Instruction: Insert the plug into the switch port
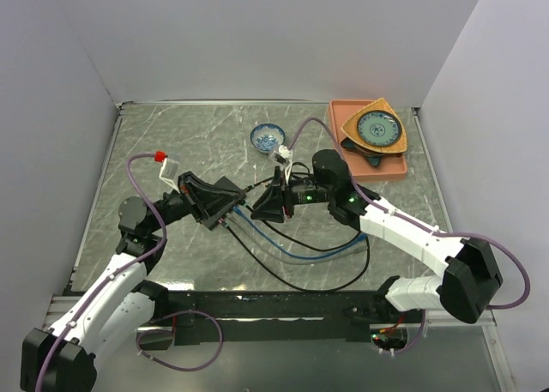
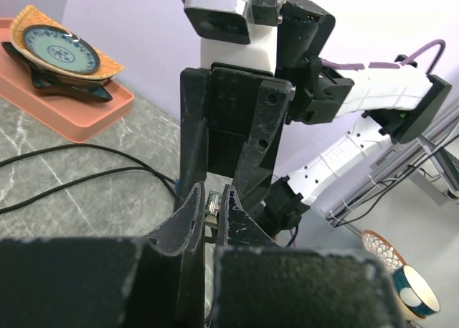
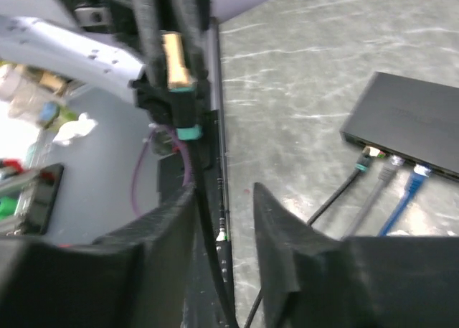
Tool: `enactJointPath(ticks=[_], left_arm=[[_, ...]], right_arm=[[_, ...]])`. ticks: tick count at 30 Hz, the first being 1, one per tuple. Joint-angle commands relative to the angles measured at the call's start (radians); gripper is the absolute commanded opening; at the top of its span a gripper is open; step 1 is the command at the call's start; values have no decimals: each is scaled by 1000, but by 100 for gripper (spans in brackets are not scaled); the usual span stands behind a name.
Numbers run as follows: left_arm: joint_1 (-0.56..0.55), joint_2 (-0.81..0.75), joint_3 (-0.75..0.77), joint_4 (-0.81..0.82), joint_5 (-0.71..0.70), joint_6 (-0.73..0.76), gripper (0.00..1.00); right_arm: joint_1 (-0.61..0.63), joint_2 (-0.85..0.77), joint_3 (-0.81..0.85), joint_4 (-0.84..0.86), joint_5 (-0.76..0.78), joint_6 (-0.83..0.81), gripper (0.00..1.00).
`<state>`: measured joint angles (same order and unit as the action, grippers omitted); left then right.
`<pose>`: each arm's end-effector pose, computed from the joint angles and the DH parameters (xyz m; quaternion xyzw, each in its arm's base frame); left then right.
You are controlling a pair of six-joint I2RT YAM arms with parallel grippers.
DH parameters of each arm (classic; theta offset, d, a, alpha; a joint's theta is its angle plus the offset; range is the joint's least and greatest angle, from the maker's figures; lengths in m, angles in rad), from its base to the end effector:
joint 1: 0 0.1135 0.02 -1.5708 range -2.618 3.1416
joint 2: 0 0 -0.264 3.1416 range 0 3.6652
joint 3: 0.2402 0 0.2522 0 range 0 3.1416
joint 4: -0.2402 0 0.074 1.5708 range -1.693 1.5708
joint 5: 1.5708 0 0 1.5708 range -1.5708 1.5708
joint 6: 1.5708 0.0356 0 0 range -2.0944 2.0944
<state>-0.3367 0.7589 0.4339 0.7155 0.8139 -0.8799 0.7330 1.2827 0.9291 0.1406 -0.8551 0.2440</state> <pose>0.1526 -0.0808 0.3113 0.1797 0.5805 -0.6168 0.5003 0.1981 0.2145 0.3175 -0.4241 0.6241 0.5531 0.3531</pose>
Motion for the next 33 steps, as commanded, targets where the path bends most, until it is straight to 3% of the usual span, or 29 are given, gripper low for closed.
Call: enactJointPath(ticks=[1,2,4,5,7,17,26,33], left_arm=[[-12,-35,45,-11,-62,-11,1],[-12,-36,66,-71,-102,-7,1],[-13,-39,98,-135,-139,5,1],[-13,-40,112,-174,-198,4,1],[-13,-30,155,-289,-232,4,1],[-13,13,311,-645,-400,-83,1],[-13,33,351,-806,-525,-126,1],[-13,95,364,-806,-487,-131,1]], right_arm=[[-6,-68,28,-42,177,-40,52],[-6,-85,34,-53,206,-46,61],[-6,-97,43,-67,258,-54,69],[-4,-109,45,-71,290,-60,87],[-4,-120,43,-67,338,-60,99],[23,-120,114,-108,553,-94,99],[167,-10,269,-206,849,-215,99],[293,133,407,-269,1031,-298,96]])
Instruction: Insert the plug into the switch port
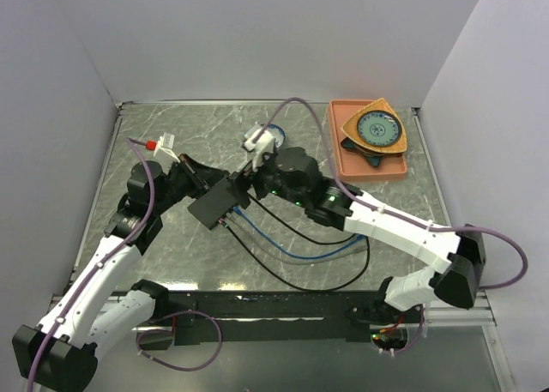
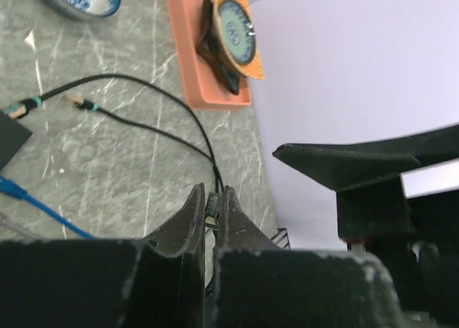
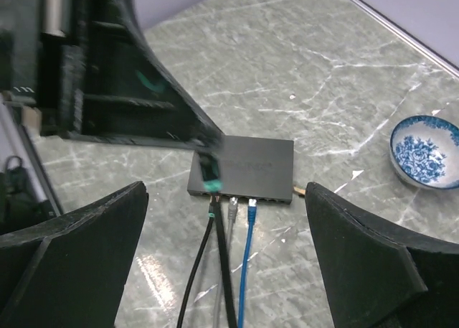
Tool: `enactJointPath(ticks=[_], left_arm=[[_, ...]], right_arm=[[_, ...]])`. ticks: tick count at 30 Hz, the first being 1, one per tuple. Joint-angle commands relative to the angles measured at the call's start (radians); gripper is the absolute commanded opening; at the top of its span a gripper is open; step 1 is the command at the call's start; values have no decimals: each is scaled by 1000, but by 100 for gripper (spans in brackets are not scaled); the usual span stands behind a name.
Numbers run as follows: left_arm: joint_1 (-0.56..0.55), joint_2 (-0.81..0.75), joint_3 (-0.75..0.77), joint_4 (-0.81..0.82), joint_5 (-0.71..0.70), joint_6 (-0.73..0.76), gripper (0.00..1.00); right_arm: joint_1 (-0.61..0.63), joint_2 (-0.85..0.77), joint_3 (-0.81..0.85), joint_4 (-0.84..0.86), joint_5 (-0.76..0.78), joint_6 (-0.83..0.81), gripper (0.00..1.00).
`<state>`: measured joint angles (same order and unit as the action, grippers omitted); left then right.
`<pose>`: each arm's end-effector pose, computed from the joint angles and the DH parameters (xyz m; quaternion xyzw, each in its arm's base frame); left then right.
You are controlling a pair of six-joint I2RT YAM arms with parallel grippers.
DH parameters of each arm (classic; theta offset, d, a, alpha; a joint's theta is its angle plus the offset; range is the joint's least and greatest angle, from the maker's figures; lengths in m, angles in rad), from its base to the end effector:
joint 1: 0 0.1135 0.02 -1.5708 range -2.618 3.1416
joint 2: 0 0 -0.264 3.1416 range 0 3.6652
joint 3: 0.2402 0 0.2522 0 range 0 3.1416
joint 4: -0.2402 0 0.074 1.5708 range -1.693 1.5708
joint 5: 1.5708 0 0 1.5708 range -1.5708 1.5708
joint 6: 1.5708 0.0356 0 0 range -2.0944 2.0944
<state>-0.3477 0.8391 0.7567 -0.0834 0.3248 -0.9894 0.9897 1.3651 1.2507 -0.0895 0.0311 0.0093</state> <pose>0.1832 -0.0785 0.3318 -0.1384 0.7477 -0.4921 0.4239 0.1786 0.2699 0.3814 -0.3563 0.6886 0.2918 0.5600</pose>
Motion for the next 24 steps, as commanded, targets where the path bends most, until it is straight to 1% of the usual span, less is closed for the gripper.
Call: enactJointPath(ticks=[1,4,7,9,10,12,13,19,21,24], left_arm=[[-2,18,38,-7,5,-22,1],[-2,26,39,-9,5,-20,1],[-2,28,46,-22,-3,-11,1],[-2,25,41,-18,-7,-11,1],[-2,23,38,-13,-6,-11,1],[-2,25,39,-12,-7,-11,1],[-2,25,41,-10,-3,-9,1],[-2,34,38,5,13,-9,1],[-2,38,43,4,19,-8,1],[-2,35,35,20,26,-12,1]], right_arm=[[41,80,107,-45,154,-74,94],[64,115,131,-64,191,-86,82],[73,130,133,-62,208,-94,74],[75,132,130,-62,211,-95,72],[75,134,127,-59,213,-98,66],[75,134,124,-59,216,-98,63],[76,134,119,-58,217,-98,59],[76,137,121,-55,214,-101,49],[76,141,122,-55,213,-103,49],[76,149,127,-59,219,-106,39]])
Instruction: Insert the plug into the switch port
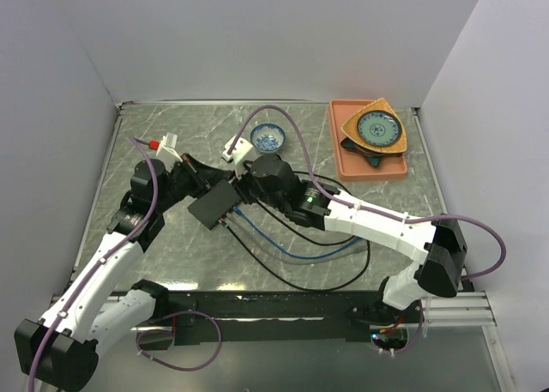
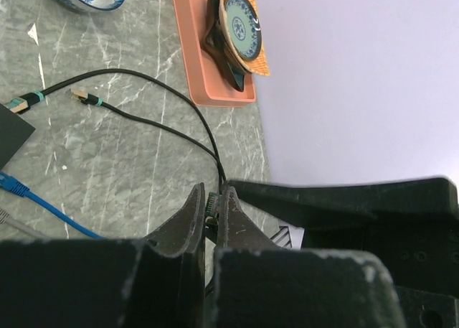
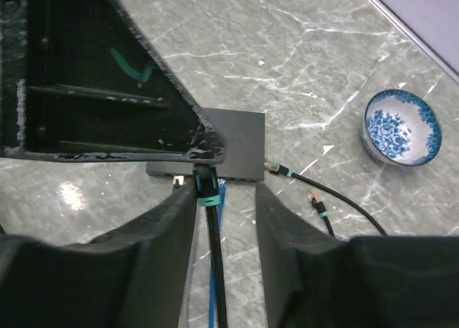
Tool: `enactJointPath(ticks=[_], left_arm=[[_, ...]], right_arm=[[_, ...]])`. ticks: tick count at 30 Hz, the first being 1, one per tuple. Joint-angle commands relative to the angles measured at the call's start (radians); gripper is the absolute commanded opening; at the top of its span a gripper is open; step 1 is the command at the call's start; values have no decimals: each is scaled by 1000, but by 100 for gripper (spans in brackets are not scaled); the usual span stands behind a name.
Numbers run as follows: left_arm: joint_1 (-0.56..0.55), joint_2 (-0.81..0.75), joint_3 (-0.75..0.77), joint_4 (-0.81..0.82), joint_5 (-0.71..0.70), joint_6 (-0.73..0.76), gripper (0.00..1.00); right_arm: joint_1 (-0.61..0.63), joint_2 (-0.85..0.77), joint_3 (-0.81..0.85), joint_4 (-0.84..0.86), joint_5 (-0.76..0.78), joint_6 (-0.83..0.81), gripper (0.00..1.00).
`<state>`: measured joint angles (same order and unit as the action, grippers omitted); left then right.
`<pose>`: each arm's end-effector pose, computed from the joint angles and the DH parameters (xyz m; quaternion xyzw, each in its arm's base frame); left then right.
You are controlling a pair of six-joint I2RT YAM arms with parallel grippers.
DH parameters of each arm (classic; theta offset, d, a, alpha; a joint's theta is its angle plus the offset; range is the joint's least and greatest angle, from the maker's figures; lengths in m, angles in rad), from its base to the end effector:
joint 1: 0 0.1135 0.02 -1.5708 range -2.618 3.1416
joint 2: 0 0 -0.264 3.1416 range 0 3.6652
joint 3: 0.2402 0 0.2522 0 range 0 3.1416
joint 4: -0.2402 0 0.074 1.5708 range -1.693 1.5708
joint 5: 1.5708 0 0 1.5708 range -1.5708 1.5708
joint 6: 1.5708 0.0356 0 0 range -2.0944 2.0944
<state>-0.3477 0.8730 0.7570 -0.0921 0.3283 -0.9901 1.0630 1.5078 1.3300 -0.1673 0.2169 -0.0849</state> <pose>0.1898 -0.0810 0.3248 -0.1443 0.7596 -0.4849 0.4088 0.1805 0.3086 0.3559 -0.3892 0.7167 0.1905 0.5464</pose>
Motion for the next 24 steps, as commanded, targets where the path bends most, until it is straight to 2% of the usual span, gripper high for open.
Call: enactJointPath(ticks=[1,3,4,7,17,18,20,22,23,24], left_arm=[[-2,1,34,31,23,-12,1],[-2,1,39,26,23,-5,1],[-2,1,41,22,23,-2,1],[-2,0,38,23,25,-1,1],[-4,-5,48,19,25,14,3],[-2,-9,50,14,20,19,6],[-2,-17,47,18,12,19,26],[-2,-25,38,28,6,24,40],[-2,-31,38,29,3,25,51],[-2,-32,39,25,-9,33,55]], right_arm=[[2,11,54,18,35,-10,31],[2,12,54,18,42,-10,21],[3,14,55,22,45,-10,9],[3,17,57,19,50,-10,0],[2,-3,28,34,41,-7,0],[3,-4,25,35,41,-7,0],[3,-11,14,35,42,-7,0],[2,-18,3,32,42,-3,0],[2,-21,-3,32,42,-1,0],[5,-30,-15,31,44,2,0]])
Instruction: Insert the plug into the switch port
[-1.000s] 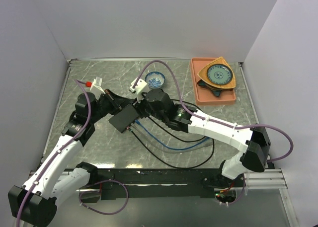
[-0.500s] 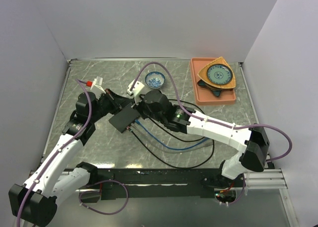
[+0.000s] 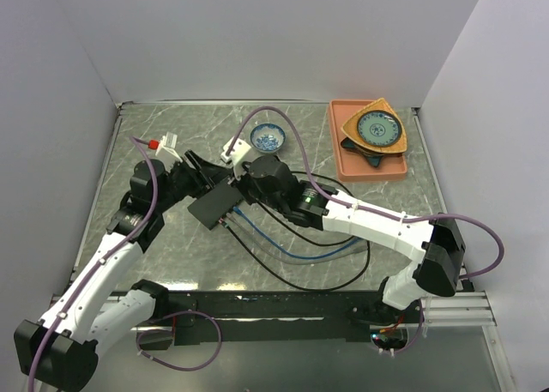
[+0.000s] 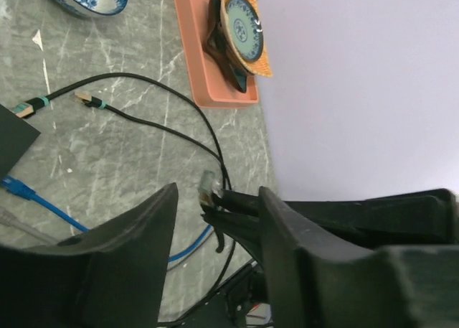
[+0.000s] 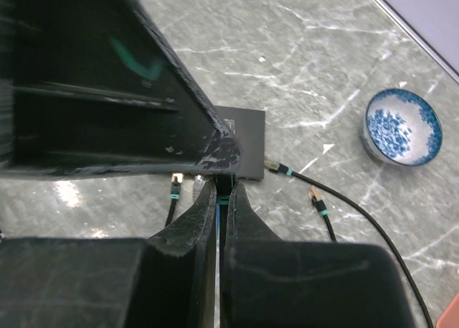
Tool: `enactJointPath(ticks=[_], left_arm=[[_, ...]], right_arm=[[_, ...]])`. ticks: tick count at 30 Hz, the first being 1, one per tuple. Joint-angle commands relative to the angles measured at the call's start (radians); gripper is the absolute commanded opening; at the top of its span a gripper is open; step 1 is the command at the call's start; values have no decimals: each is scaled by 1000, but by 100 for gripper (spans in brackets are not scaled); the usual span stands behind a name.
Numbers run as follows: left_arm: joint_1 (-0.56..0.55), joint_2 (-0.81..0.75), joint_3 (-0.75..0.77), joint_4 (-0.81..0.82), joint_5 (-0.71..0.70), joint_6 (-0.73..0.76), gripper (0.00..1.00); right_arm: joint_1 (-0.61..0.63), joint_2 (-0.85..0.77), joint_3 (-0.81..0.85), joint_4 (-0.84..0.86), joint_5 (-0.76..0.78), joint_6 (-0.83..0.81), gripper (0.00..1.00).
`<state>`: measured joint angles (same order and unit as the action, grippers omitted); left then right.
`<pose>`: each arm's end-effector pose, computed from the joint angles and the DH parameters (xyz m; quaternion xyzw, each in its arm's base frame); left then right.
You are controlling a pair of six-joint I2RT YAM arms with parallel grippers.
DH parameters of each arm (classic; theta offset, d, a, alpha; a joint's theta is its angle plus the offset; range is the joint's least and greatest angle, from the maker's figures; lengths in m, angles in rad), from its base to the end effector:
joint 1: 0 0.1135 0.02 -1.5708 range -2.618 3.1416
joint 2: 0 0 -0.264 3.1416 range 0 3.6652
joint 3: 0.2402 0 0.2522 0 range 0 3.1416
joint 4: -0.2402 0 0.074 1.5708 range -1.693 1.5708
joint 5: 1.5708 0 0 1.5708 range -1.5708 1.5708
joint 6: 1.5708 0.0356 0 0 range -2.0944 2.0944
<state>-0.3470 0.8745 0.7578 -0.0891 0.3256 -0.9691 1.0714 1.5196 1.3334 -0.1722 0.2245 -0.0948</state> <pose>0.1902 -0.0809 0.3251 -0.1370 0.7603 -0.4802 0.4155 0.1794 0.3123 0.3526 -0.3964 0.7168 0.1843 0.5432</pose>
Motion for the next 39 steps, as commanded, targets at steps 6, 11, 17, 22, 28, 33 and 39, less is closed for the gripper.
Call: enactJointPath(ticks=[6,11,17,22,28,33,39], left_arm=[[-3,-42,20,9,-60,26,71],[-3,-16,28,-24,-115,70,76],[-3,43,31,-64,-215,145,78],[-1,116,20,-72,-283,197,79],[6,270,46,-103,-379,247,82],[34,415,97,-115,-399,303,85],[68,547,133,-90,-419,326,87]], right_arm=[[-5,-85,-94,33,62,20,0],[-7,-122,-174,17,84,36,0],[-21,-148,-292,3,69,67,0],[-51,-130,-376,19,1,92,0],[-88,-52,-393,46,-76,142,0],[-114,23,-353,51,-116,158,0],[-140,122,-260,4,-163,156,0]])
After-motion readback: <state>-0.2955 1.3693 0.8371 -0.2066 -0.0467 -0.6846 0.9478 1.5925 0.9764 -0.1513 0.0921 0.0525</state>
